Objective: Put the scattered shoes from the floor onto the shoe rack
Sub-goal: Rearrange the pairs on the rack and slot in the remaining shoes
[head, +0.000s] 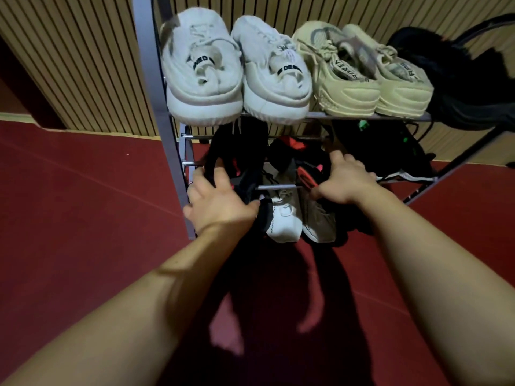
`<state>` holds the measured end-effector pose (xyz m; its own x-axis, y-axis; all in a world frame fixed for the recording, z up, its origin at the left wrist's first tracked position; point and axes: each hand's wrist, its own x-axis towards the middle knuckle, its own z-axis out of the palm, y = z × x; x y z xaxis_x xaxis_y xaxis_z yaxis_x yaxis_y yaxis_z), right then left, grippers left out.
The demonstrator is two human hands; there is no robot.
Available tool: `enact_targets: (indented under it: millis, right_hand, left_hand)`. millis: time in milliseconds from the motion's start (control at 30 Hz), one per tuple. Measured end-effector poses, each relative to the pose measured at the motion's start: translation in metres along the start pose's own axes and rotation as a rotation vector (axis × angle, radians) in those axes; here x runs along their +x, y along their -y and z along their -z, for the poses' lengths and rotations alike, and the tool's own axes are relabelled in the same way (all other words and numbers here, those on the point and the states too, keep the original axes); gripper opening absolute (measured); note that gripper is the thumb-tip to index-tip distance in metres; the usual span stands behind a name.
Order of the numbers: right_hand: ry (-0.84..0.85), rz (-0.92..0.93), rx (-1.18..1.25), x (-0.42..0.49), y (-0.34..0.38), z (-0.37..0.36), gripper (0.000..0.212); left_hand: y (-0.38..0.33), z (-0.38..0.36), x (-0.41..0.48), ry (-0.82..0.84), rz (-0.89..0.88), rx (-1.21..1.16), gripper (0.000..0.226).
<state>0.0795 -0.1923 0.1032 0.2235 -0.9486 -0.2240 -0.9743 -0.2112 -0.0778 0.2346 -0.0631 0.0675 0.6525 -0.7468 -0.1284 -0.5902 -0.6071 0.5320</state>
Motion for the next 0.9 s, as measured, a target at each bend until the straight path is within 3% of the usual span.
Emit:
enact_targets:
  millis: [200, 467, 567, 700, 900]
  right_hand:
    - [-0.045, 0.062, -0.021, -0.010, -0.010, 0.006, 0.096]
    - [0.064, 0.618, -0.359, -0.022, -0.034, 0.013, 0.104]
    - [0.026, 0.817, -0.497, -0.026, -0.036, 0.010, 0.095]
    - [-0.149, 1.120, -0.697, -0.019, -0.023, 0.016, 0.090]
    - [-0.072, 1.081, -0.703, 0.006, 0.012, 0.027, 0.058]
  left_hand:
    - [0.013, 0.019, 0.004, 0.187, -0.148, 0.068, 0.113]
    - [0.042, 0.029, 0.005, 0.270, -0.259, -0.053, 0.117]
    - [0.042, 0.027, 0.004, 0.266, -0.276, -0.061, 0.116]
    - [0.045, 0.024, 0.003, 0.258, -0.294, -0.076, 0.115]
    - [0.050, 0.021, 0.007, 0.238, -0.328, -0.058, 0.113]
